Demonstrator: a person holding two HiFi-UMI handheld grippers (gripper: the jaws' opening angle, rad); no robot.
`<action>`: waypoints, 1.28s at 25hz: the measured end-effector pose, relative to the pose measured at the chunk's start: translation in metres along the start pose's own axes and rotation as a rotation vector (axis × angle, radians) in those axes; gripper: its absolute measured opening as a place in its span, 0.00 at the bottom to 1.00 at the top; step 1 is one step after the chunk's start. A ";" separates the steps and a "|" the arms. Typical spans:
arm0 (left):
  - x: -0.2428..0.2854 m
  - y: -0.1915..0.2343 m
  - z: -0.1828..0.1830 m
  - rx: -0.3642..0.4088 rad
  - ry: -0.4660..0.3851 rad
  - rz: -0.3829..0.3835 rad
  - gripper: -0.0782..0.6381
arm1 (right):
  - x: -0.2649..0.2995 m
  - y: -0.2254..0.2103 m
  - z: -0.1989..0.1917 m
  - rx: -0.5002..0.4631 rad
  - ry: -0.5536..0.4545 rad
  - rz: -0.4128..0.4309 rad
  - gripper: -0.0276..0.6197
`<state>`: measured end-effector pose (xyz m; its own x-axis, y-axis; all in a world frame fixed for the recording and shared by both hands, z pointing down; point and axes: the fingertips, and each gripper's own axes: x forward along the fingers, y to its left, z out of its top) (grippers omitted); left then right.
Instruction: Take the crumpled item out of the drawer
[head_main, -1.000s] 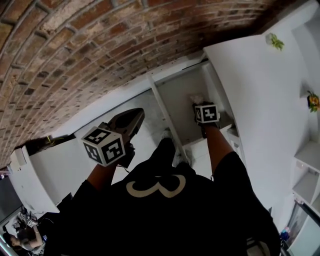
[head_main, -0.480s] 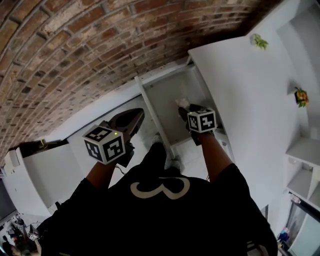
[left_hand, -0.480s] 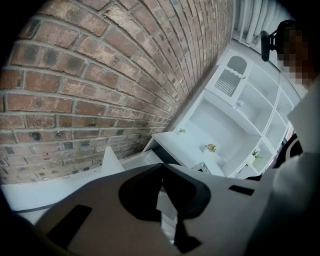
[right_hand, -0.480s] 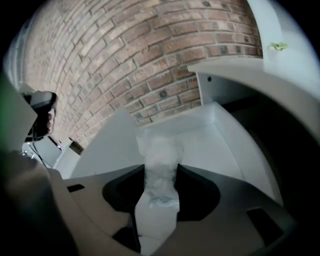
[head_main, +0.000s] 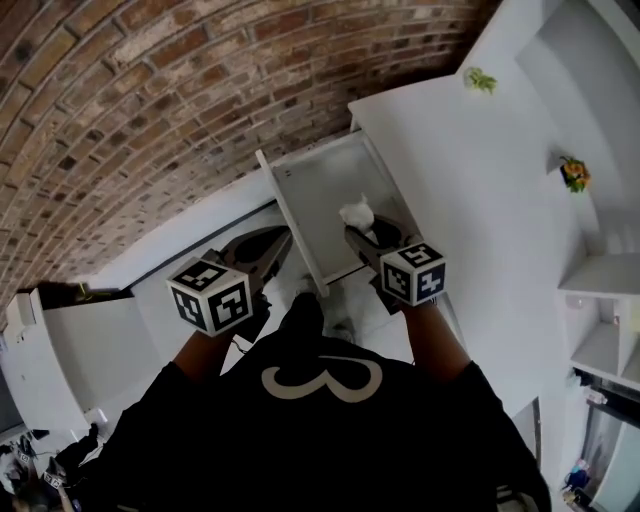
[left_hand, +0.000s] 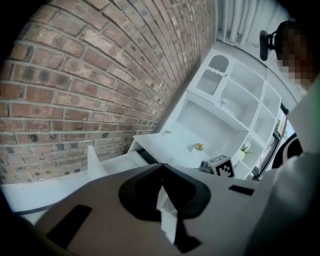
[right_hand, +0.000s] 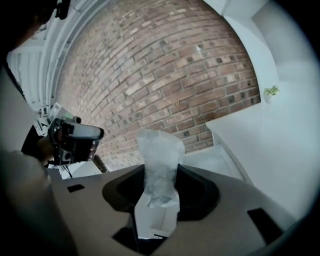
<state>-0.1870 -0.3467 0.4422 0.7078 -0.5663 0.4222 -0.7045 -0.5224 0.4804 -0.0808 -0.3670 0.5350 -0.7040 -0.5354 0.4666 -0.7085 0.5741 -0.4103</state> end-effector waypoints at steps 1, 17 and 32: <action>-0.004 -0.010 -0.001 0.005 -0.009 -0.006 0.11 | -0.013 0.009 0.004 -0.015 -0.021 0.008 0.32; -0.057 -0.158 -0.015 0.121 -0.148 -0.122 0.11 | -0.195 0.106 0.046 -0.170 -0.312 0.101 0.32; -0.094 -0.213 0.000 0.200 -0.255 -0.174 0.11 | -0.263 0.153 0.065 -0.228 -0.453 0.134 0.32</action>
<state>-0.1030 -0.1821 0.3006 0.8000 -0.5856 0.1304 -0.5889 -0.7249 0.3575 -0.0072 -0.1787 0.2985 -0.7739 -0.6332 0.0151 -0.6178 0.7494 -0.2382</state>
